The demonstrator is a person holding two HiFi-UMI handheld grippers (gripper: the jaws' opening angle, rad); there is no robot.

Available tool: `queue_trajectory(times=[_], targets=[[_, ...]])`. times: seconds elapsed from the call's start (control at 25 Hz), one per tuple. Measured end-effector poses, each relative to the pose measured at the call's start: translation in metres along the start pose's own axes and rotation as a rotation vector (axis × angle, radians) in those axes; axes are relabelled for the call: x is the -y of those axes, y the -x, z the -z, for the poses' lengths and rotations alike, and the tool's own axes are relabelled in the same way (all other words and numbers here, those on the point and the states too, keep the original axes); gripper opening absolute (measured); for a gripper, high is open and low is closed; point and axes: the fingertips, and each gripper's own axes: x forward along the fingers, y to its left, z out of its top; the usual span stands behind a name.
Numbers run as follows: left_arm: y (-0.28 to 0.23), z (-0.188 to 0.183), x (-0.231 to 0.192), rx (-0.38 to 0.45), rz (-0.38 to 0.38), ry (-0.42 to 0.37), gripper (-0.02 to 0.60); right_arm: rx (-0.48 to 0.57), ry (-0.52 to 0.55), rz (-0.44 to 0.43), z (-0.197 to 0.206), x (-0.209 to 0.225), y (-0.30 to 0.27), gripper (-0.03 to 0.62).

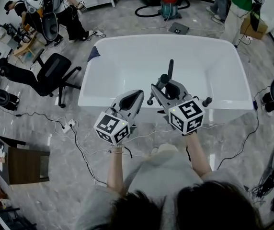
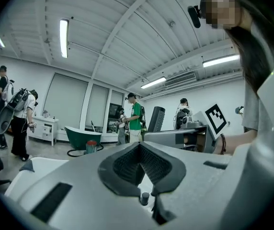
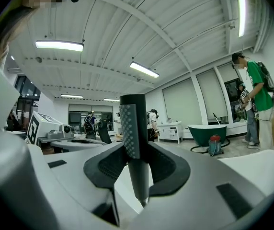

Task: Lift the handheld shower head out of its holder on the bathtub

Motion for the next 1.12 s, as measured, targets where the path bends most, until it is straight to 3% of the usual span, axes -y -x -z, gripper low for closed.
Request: queue_trajectory(times=[1.12], targets=[[-0.0014,-0.0042,0.0044,0.006,0.008,0.003,0.005,0.024,0.007,-0.008,-0.0113,-0.0009,0.0075,0.133]])
